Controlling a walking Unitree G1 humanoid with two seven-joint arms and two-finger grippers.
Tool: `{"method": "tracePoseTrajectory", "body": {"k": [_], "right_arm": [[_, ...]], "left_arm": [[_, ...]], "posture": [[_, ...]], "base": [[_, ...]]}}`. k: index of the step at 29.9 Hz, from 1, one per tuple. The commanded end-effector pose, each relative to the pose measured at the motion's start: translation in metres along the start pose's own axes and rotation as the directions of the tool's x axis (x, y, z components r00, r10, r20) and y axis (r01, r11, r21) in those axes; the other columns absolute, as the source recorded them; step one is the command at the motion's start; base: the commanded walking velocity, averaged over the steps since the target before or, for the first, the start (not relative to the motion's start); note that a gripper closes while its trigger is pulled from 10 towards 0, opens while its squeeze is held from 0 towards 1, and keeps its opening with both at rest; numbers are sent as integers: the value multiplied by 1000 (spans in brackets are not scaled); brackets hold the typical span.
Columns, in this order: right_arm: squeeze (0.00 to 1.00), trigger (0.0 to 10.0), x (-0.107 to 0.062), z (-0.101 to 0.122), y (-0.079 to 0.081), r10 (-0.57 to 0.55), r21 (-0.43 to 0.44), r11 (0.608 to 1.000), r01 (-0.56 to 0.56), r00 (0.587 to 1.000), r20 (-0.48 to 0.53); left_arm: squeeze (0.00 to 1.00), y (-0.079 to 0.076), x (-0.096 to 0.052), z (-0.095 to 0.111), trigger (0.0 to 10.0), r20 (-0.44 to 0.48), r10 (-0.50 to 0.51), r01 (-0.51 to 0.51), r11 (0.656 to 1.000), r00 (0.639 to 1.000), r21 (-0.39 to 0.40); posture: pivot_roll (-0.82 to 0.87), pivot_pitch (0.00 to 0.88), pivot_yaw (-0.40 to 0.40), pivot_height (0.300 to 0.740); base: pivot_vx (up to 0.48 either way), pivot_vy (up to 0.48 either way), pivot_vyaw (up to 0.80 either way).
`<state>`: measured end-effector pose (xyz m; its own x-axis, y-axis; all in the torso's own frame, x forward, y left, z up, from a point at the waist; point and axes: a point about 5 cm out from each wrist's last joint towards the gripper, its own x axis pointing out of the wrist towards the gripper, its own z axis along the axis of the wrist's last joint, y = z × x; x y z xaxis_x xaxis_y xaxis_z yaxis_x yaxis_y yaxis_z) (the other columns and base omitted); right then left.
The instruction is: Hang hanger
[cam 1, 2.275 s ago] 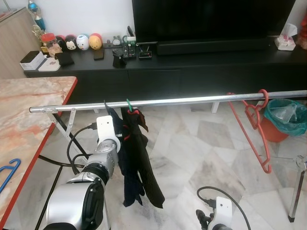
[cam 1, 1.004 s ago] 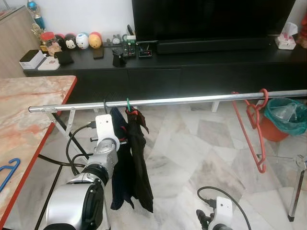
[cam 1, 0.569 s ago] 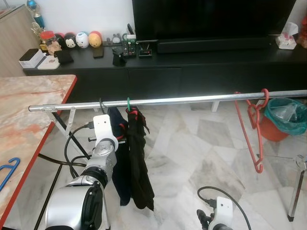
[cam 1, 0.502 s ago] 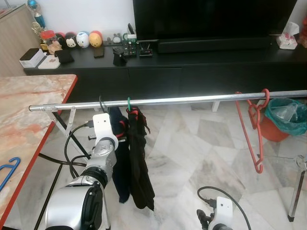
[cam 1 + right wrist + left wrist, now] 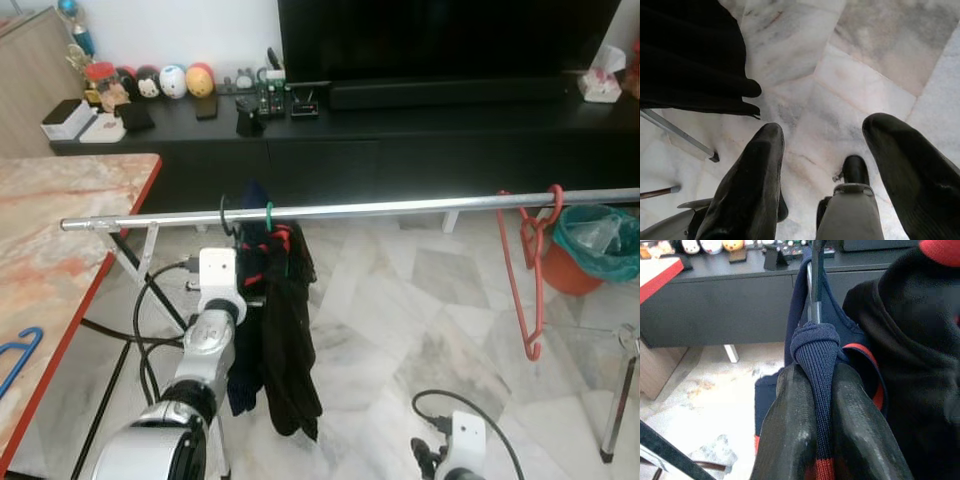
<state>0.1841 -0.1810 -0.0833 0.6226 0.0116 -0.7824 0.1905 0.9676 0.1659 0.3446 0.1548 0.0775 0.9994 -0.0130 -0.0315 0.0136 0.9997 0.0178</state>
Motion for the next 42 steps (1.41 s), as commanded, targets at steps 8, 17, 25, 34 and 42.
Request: {"method": "tracePoseTrajectory", "body": {"k": [8, 17, 25, 34, 42], "right_arm": [[0, 10000, -1, -4, -2, -9, 0, 1000, 9, 1000, -7], [0, 10000, -2, -5, -3, -14, 2, 1000, 14, 1000, -2], [0, 10000, -2, -6, -5, -15, -1, 1000, 15, 1000, -7], [0, 10000, -2, -3, -5, -17, 3, 1000, 17, 1000, 4], [0, 10000, -1, -2, -4, -21, 11, 1000, 21, 1000, 8]], "left_arm": [[0, 17, -25, -19, 10000, 17, -22, 20, 996, 1000, 92], [0, 16, -32, -23, 10000, 27, -4, 2, 998, 1000, 59], [0, 11, -33, -24, 10000, 27, -4, 3, 999, 1000, 48], [0, 12, -30, -20, 10000, 34, 8, -10, 999, 999, 44], [0, 13, -30, -19, 10000, 31, 13, -15, 999, 999, 43]], "posture": [[-11, 0, 66, 740], [-17, 0, 62, 740], [-15, 0, 53, 740], [-19, 0, 58, 740], [-18, 0, 64, 740]], "base": [[0, 0, 0], [0, 0, 0], [-30, 0, 0], [-305, 0, 0], [-335, 0, 0]]}}
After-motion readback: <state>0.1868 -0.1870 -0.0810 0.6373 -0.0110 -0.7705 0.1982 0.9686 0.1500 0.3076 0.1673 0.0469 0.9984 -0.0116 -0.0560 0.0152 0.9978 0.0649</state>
